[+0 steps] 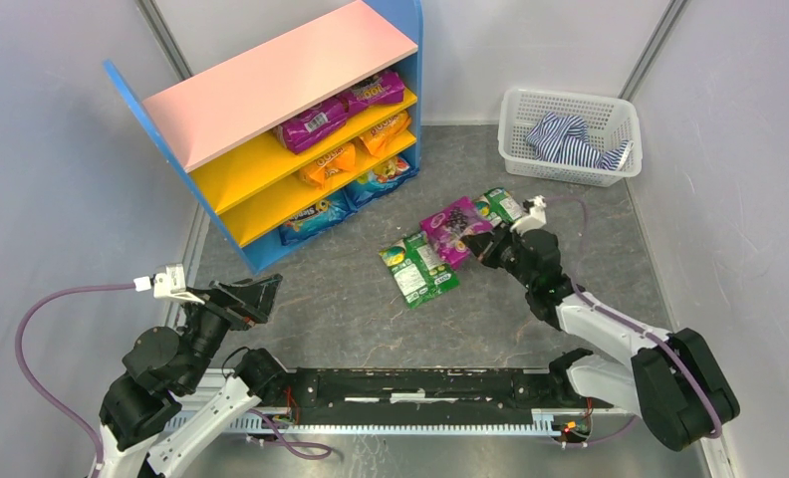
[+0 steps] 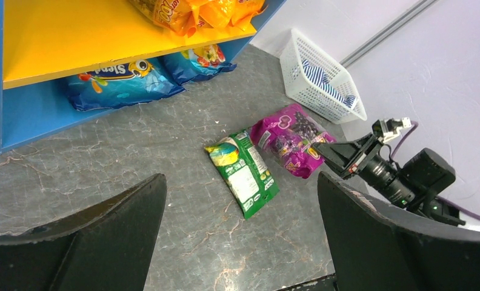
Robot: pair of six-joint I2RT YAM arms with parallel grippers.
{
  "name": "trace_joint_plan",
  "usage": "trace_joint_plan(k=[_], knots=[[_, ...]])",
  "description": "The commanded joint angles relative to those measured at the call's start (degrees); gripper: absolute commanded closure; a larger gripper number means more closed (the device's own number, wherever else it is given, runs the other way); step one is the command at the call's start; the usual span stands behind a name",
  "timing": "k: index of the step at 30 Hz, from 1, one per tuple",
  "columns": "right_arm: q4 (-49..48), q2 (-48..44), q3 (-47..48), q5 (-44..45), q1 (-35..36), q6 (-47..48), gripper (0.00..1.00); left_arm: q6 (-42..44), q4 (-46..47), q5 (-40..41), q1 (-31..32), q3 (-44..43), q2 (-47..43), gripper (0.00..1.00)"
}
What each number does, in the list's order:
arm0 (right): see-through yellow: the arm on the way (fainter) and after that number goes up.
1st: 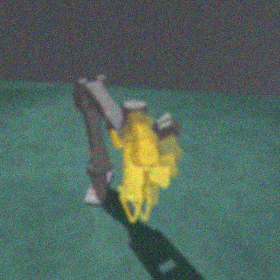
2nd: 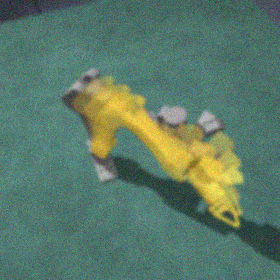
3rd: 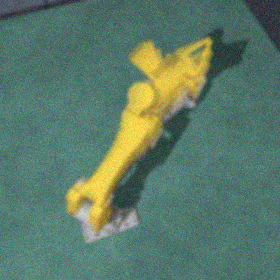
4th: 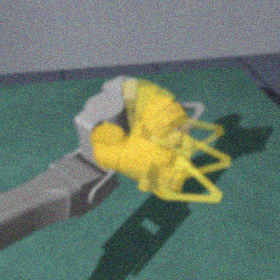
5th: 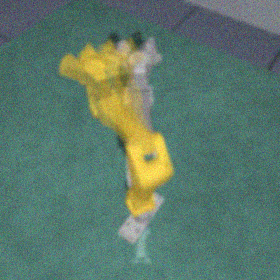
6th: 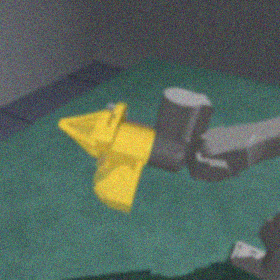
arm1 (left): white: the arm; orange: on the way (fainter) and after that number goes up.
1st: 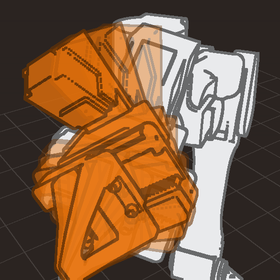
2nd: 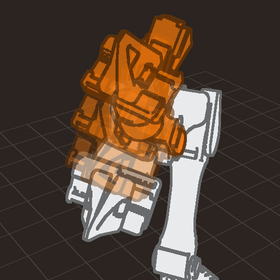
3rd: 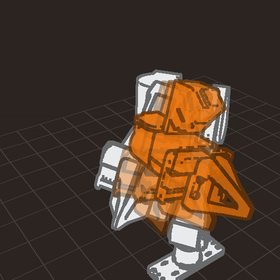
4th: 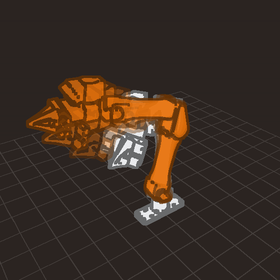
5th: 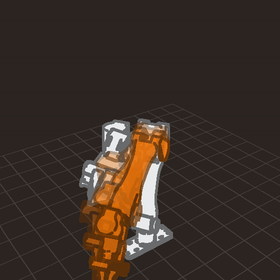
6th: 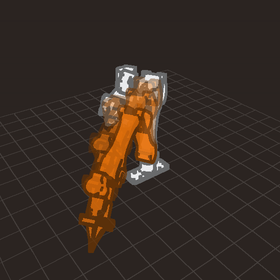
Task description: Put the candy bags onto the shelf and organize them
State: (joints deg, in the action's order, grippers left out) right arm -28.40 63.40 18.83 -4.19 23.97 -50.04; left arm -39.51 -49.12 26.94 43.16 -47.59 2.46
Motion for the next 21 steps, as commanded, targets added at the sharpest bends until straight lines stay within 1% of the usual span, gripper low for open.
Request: trace_joint_plan(k=[1,3,6,11,14,16,21], knots=[[-3.7,0.3,11.0,-6.8,6.7,1.5,1.0,0.2,1.8,1.4,0.1,-0.1,0.0,0.0],[-2.7,1.6,14.3,-6.4,10.9,1.9,1.0,0.2,1.8,1.4,0.1,-0.1,0.0,0.0],[-4.6,4.2,18.3,-6.9,16.7,0.0,1.0,0.1,1.6,1.8,0.1,-0.2,-0.3,0.0],[-13.2,10.8,24.0,-8.0,25.8,-6.6,1.0,-0.1,0.9,2.5,0.1,-0.5,-1.9,0.0],[-14.7,15.3,30.9,-7.4,30.4,-6.8,0.99,-0.7,0.2,3.5,0.0,-0.9,-1.9,0.01],[-15.2,18.1,35.6,-6.1,32.7,-6.0,0.99,-0.7,0.1,3.6,0.0,-0.9,-1.9,0.01],[-17.9,24.7,46.5,-3.1,35.9,-5.4,0.99,-1.0,-0.6,3.9,-0.1,-1.3,-1.9,0.01]])
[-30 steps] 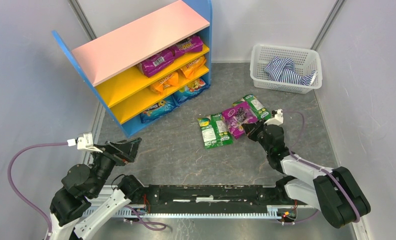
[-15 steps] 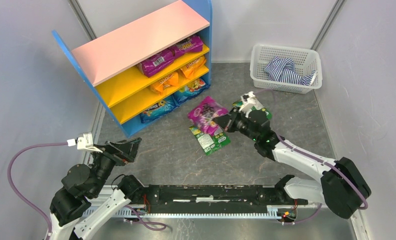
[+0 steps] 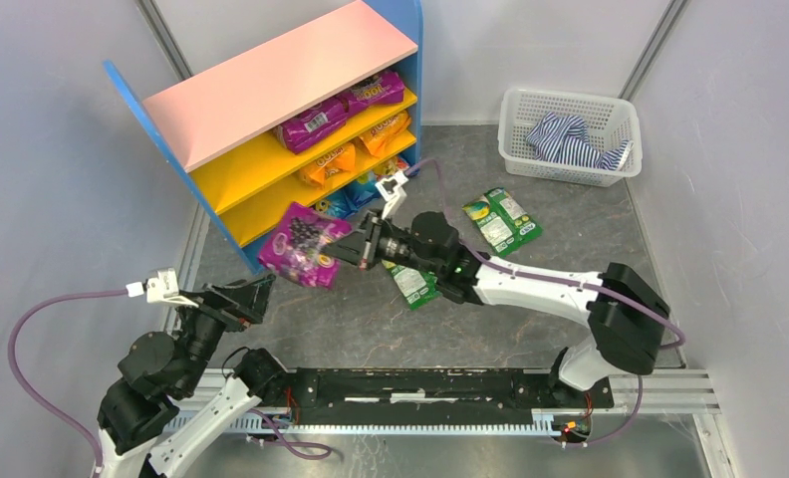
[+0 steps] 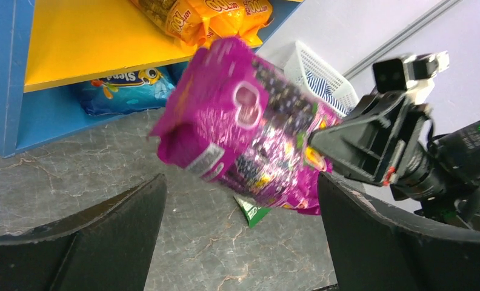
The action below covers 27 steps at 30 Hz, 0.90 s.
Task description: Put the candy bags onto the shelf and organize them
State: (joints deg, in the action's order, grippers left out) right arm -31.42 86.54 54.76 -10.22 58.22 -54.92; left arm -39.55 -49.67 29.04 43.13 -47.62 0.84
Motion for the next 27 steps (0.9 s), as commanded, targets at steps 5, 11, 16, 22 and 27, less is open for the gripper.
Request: trace_joint_plan(k=[5,11,16,22,27], knots=[[-15.9,7.7,20.7,6.5,3.2,-0.1,0.99,-1.1,-0.2,2.0,-0.2,-1.4,-0.3,0.01],[-15.1,15.4,31.1,10.6,3.9,0.0,0.99,-1.2,-0.2,2.1,-0.2,-1.3,-0.3,0.0],[-14.7,19.4,34.1,17.5,4.1,-1.6,0.99,-1.2,-0.1,2.0,-0.2,-1.3,-0.3,0.0],[-13.9,23.6,37.6,22.3,4.1,-2.3,0.99,-1.2,0.0,1.9,-0.2,-1.3,-0.4,0.0],[-12.9,27.5,41.6,25.1,4.1,-3.2,0.99,-1.2,0.0,1.9,-0.2,-1.2,-0.3,0.0]])
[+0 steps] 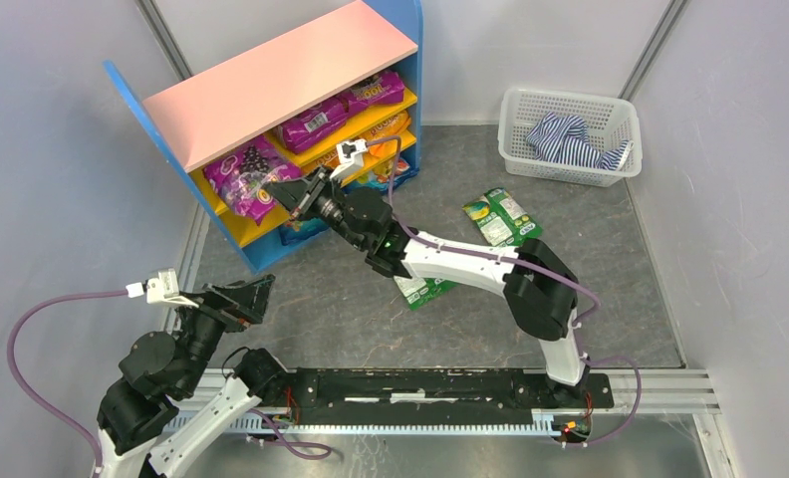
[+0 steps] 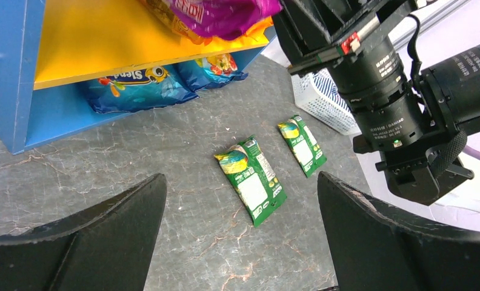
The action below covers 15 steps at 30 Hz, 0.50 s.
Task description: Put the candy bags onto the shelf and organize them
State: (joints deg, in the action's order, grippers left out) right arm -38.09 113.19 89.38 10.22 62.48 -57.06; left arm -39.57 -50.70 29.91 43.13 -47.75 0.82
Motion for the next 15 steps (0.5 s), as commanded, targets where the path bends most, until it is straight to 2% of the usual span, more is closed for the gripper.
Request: trace_joint_plan(k=[1,6,15], knots=[[-6.0,1.5,7.7,5.3,-0.1,-1.1,0.99,-1.1,1.1,0.9,-0.2,-1.0,-0.3,0.0],[-3.6,5.2,12.2,10.8,0.6,-1.1,0.99,-1.1,1.2,0.9,-0.2,-1.0,-0.3,0.0],[2.5,16.2,27.4,17.0,1.4,-0.3,0.99,-1.0,1.2,0.9,-0.2,-0.9,-0.3,0.0]])
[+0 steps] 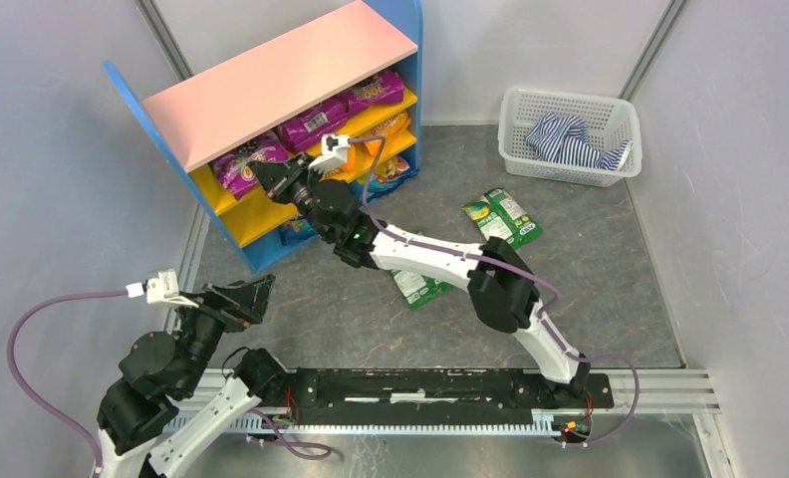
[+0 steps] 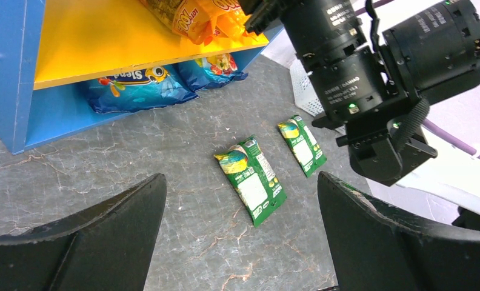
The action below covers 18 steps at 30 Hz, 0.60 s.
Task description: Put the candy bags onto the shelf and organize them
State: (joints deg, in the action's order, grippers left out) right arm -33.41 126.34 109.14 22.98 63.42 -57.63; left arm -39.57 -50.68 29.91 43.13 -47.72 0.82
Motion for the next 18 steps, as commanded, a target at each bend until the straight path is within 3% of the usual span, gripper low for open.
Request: trace_joint_plan(k=[1,8,12,18], knots=[[-2.0,4.1,9.0,4.3,0.5,0.3,0.99,-1.0,1.2,0.9,-0.2,-1.0,-0.3,0.0],[-1.6,7.5,11.9,6.8,0.7,3.1,0.97,-1.1,1.2,0.9,-0.2,-1.0,-0.3,0.0],[-1.5,8.6,13.4,6.8,0.7,6.1,0.85,-0.9,1.6,0.8,-0.2,-0.8,-0.3,0.0],[-1.4,9.2,14.2,6.2,0.8,6.9,0.79,-0.9,1.6,0.8,-0.2,-0.8,-0.3,0.0]])
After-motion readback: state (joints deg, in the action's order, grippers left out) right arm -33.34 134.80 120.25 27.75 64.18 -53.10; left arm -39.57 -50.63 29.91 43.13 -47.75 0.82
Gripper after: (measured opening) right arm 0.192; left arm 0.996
